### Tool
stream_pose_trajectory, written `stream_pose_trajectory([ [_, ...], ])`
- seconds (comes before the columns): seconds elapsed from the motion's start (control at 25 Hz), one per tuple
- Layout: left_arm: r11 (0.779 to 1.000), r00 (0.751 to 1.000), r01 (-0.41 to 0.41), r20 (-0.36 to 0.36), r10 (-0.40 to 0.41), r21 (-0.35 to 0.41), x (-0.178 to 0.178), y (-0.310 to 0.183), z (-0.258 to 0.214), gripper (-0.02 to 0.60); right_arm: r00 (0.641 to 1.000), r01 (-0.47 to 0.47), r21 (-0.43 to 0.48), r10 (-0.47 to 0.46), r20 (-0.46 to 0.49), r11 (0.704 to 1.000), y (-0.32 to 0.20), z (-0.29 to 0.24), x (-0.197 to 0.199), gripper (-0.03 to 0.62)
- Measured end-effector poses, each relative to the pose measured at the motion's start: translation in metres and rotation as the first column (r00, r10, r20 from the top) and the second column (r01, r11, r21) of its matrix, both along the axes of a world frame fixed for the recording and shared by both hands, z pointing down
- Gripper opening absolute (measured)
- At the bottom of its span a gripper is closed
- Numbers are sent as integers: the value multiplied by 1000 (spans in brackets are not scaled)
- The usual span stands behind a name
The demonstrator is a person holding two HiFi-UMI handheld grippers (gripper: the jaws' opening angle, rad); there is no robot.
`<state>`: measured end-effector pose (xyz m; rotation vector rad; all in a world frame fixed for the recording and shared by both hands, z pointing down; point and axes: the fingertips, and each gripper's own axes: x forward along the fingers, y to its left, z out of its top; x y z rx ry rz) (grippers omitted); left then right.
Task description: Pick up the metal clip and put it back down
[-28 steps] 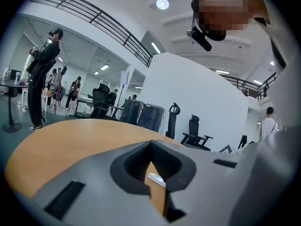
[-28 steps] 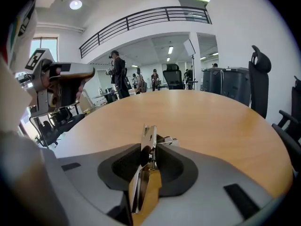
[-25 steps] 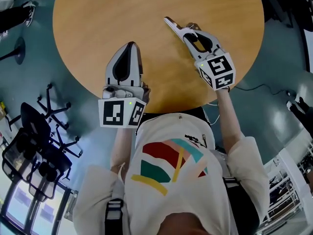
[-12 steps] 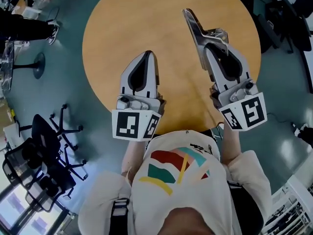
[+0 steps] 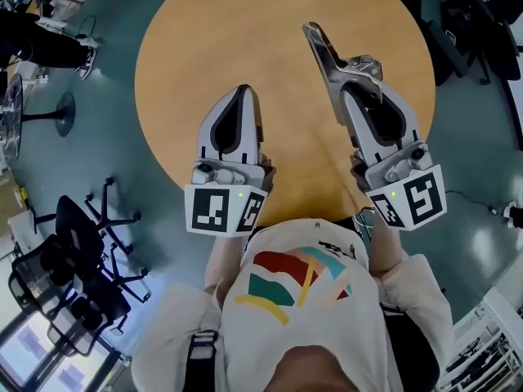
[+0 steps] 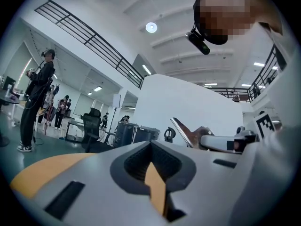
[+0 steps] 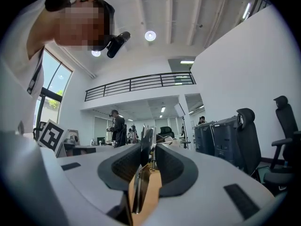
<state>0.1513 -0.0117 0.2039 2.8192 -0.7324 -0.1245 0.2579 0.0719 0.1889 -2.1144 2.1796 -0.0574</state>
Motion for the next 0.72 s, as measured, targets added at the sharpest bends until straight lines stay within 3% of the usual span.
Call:
stream_pose_trajectory([
  [0.4,998,999,34,1,-34,-53,-4,-8,14,43,999,34,-36,-34,14,999,-10,14,-3,112],
  [0.72,985,992,125,33,-122,-116,-31,-21,38,43,982,187,-120,-182,53,975,-49,41,-35,112],
])
